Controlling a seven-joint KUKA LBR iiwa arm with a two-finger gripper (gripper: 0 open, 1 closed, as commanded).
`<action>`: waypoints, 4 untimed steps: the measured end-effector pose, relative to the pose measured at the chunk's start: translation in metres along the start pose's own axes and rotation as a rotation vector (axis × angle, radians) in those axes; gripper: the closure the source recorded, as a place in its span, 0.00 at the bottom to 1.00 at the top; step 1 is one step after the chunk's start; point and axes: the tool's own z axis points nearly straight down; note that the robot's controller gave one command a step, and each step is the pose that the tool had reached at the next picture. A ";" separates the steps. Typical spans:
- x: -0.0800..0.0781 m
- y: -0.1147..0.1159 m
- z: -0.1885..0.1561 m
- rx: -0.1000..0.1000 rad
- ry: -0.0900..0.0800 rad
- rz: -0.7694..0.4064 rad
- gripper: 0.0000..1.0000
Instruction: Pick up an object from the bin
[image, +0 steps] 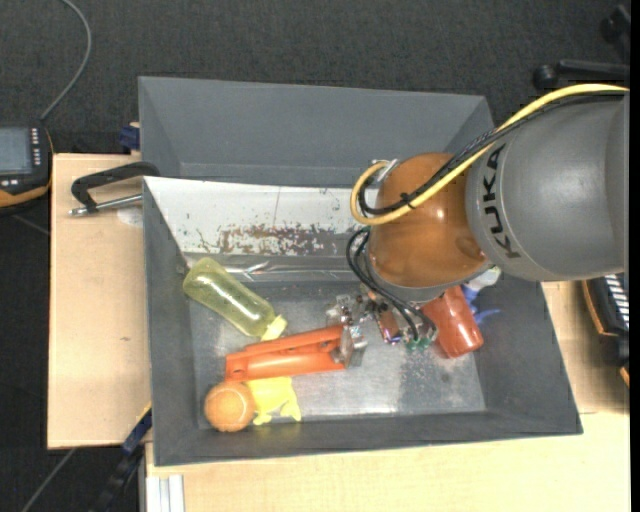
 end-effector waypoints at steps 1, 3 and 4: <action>-0.017 0.008 -0.013 0.002 -0.026 -0.002 1.00; -0.023 0.032 -0.002 0.000 -0.031 0.010 1.00; -0.023 0.040 -0.010 -0.001 0.000 0.015 1.00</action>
Offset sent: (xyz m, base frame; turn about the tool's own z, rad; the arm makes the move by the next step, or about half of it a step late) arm -0.0142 0.0433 0.0713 -0.0187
